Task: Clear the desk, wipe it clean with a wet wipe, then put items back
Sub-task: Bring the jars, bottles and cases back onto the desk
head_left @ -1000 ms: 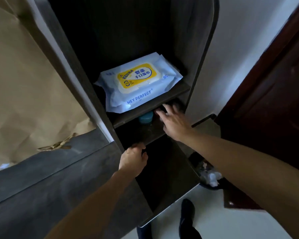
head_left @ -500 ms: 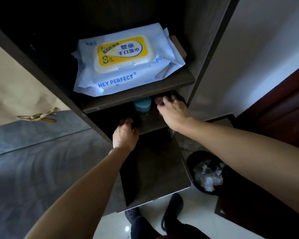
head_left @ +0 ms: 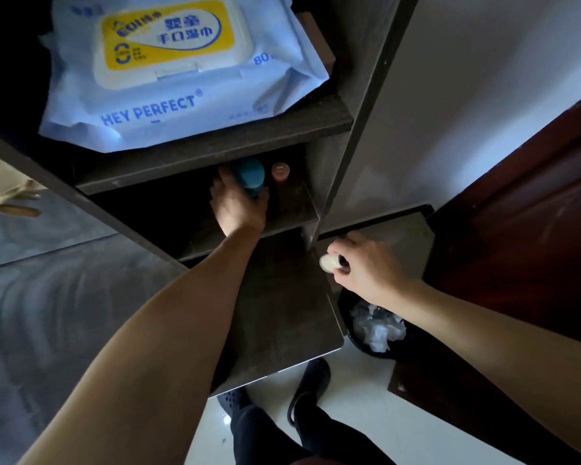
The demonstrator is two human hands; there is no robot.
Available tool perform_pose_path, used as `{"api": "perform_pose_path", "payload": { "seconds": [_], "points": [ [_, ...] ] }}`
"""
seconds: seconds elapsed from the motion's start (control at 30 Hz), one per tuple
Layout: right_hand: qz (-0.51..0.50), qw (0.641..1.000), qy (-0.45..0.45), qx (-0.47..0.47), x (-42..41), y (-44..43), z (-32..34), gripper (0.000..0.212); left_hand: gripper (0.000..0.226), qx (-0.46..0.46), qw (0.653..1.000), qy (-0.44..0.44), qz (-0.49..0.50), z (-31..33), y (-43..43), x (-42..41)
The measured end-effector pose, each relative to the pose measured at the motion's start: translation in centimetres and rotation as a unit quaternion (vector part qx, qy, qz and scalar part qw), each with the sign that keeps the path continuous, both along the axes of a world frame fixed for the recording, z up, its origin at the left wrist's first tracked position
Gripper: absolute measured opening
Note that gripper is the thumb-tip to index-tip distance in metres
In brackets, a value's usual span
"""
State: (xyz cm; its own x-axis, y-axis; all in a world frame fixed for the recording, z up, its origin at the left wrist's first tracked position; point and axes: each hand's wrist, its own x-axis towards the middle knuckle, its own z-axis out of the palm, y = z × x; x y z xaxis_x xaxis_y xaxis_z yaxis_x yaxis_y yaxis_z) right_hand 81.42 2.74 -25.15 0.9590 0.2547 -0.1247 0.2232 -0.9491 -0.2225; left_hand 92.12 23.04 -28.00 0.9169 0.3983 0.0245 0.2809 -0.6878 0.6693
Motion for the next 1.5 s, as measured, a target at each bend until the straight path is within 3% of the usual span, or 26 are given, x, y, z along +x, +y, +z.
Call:
{"api": "perform_pose_path", "payload": {
  "seconds": [0.2, 0.53, 0.87, 1.23, 1.5],
  "points": [
    [0.015, 0.999, 0.008, 0.052, -0.5, 0.4, 0.7, 0.033, 0.075, -0.026, 0.997, -0.044, -0.061, 0.5, 1.0, -5.0],
    [0.134, 0.986, 0.034, 0.089, -1.1, 9.3, 2.7, 0.045, 0.073, -0.002, 0.996, -0.003, -0.088, 2.0, 11.0, -18.5],
    [0.249, 0.963, 0.048, 0.092, -3.9, 29.3, 3.1, 0.032, 0.071, 0.032, 0.997, 0.004, 0.077, 3.5, 30.8, -28.1],
    [0.222, 0.97, 0.049, 0.088, -7.4, 53.7, 2.8, 0.04, 0.085, 0.027, 0.993, 0.049, 0.104, 4.3, 54.7, -33.2],
    [0.217, 0.966, 0.034, 0.136, -5.7, 64.5, 3.6, 0.043, 0.068, 0.07, 0.988, 0.096, 0.099, 4.8, 63.8, -30.1]
  ]
}}
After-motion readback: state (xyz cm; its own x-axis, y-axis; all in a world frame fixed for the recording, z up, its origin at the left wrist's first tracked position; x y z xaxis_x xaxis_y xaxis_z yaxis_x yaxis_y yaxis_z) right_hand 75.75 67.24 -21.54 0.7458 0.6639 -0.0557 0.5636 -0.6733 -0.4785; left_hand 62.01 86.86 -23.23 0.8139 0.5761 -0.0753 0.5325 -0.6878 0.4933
